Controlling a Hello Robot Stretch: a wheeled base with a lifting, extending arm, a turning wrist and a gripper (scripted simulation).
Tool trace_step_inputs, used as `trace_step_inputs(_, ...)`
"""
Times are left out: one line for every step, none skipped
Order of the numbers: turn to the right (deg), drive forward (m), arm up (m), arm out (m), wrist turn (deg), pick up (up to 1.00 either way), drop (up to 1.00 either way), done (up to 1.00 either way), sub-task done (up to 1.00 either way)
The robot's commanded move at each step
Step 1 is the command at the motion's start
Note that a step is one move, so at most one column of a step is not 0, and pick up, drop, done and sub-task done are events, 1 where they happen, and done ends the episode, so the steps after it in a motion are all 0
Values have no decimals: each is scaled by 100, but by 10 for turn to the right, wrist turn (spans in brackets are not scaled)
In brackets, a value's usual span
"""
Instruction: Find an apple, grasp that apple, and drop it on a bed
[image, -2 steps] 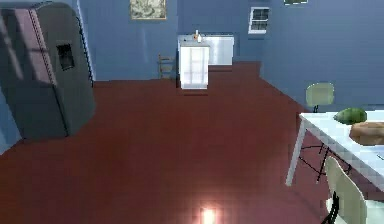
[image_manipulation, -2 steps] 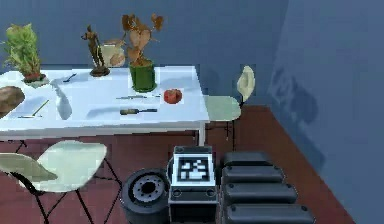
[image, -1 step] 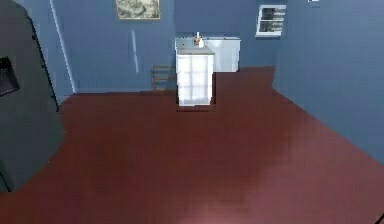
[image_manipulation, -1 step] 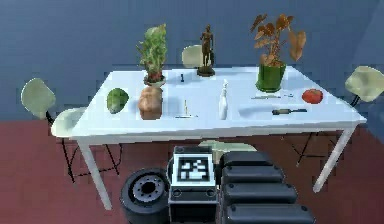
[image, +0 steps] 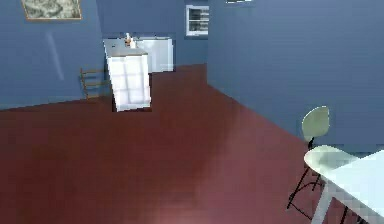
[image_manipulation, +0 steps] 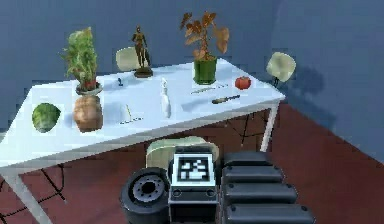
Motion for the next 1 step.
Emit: trace_step_inputs(0, 100, 0, 0, 0, 0, 0, 0, 0)
